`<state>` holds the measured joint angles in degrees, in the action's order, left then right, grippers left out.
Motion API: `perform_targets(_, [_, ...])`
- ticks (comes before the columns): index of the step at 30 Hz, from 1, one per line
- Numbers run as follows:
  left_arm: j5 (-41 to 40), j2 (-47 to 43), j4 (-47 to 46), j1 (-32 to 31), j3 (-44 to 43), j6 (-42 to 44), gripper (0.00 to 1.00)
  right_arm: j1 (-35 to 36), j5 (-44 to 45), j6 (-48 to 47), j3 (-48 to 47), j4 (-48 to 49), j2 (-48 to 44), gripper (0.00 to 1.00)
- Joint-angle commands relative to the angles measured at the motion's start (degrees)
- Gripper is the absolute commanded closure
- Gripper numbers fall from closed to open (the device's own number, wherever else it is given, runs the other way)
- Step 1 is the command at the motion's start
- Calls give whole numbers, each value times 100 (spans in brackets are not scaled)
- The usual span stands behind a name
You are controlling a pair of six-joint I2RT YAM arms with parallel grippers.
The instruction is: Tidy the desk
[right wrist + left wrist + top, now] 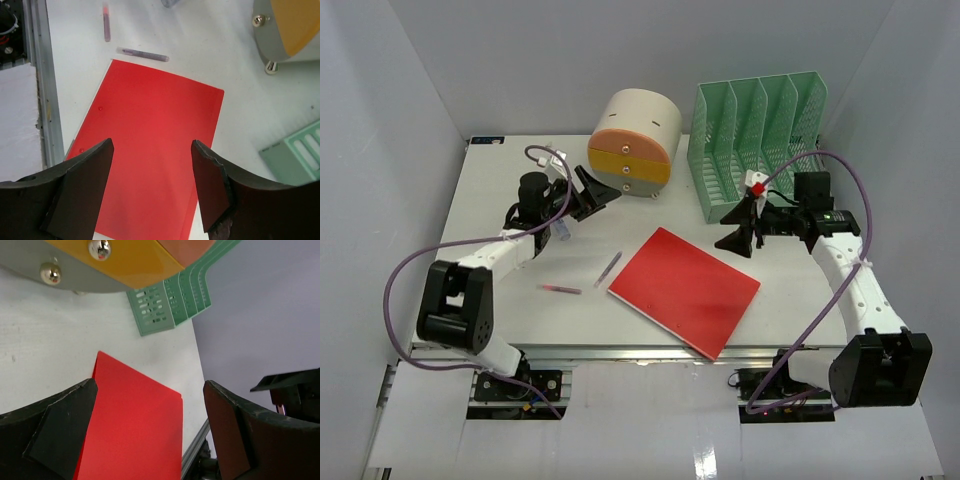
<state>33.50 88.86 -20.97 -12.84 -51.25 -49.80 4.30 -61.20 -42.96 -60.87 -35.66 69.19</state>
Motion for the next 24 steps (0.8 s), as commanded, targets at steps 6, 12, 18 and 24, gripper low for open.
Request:
perform_targets(6, [-234,1361,-505,-42,-1169,-783,2,-1033,-1226,201,872,313,-659,33])
perform_targets(12, [-478,2098,-276,-180,-2021,-1026,9,-1189,-1292,234,991,358,-645,34])
perform_targets(18, [-871,2445,84,-210,-2550,-1085,27,-1320,-1357,239,1034,367,-744,34])
perform_targets(24, [-1113,2644,100,-210,-2692,-1257,41,-1405,-1482,262,1038,372,-732,34])
